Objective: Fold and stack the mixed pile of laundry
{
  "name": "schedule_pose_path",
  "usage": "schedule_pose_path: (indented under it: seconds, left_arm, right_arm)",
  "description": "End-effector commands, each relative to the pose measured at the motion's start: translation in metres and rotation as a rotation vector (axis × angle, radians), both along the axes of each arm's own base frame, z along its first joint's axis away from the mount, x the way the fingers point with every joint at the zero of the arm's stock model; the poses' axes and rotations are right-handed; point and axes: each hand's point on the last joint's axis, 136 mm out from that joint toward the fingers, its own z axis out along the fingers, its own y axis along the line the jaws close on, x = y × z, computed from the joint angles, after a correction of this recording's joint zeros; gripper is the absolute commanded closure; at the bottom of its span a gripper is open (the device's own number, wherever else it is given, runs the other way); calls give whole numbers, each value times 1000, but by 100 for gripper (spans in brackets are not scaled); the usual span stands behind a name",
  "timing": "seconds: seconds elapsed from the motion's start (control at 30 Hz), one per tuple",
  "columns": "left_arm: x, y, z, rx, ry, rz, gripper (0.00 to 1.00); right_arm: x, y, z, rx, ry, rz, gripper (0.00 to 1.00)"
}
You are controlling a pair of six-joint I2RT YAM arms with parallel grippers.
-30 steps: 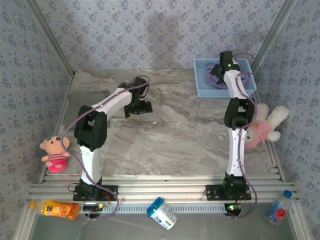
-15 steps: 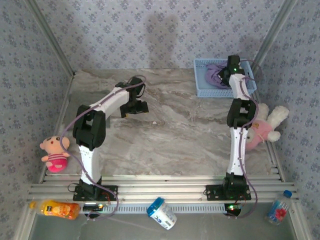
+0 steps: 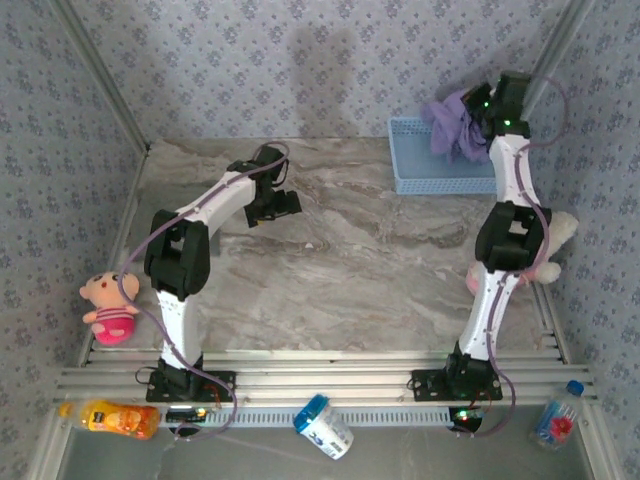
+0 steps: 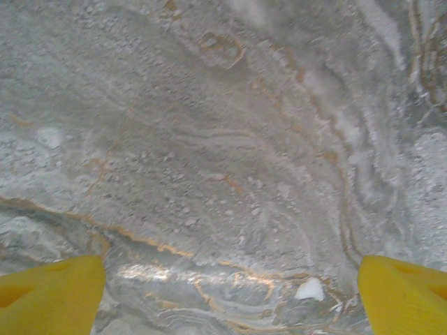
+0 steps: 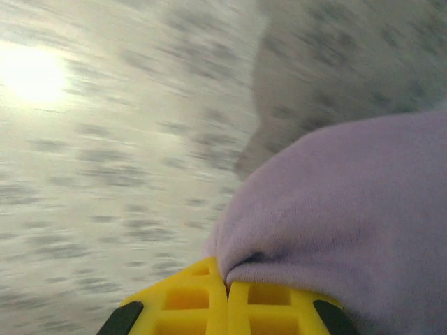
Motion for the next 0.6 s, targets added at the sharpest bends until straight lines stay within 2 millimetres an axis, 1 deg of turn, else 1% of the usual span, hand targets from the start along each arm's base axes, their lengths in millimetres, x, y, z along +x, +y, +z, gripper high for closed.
schedule_pose_path:
  seconds: [0.0, 0.07, 0.17, 0.27, 0.33, 0.4, 0.47, 0.53, 0.57]
  left_arm:
    - [4, -9, 22, -91, -62, 8, 7]
    - [5, -8, 25, -101, -80, 21, 6]
    - [7, -6, 31, -135, -120, 43, 6]
    - [7, 4, 36, -153, -148, 79, 5]
    - [6, 11, 37, -162, -154, 106, 5]
    - [3, 20, 36, -161, -156, 142, 5]
    - [-1, 32, 37, -143, -162, 191, 6]
    - [-5, 43, 39, -127, -176, 227, 6]
    - [-9, 47, 40, -117, -179, 238, 5]
  right_arm:
    - [-34, 35, 112, 33, -296, 146, 100]
    - [-50, 47, 136, 60, -353, 192, 100]
    - [-79, 70, 173, 98, -440, 277, 100]
    - [-112, 108, 201, 130, -488, 414, 100]
    - [-138, 139, 215, 134, -501, 516, 100]
    - [-160, 169, 216, 138, -479, 591, 100]
    - [-179, 197, 205, 145, -430, 667, 100]
    - [-197, 224, 182, 148, -352, 732, 100]
    - [-203, 235, 165, 150, -297, 750, 100]
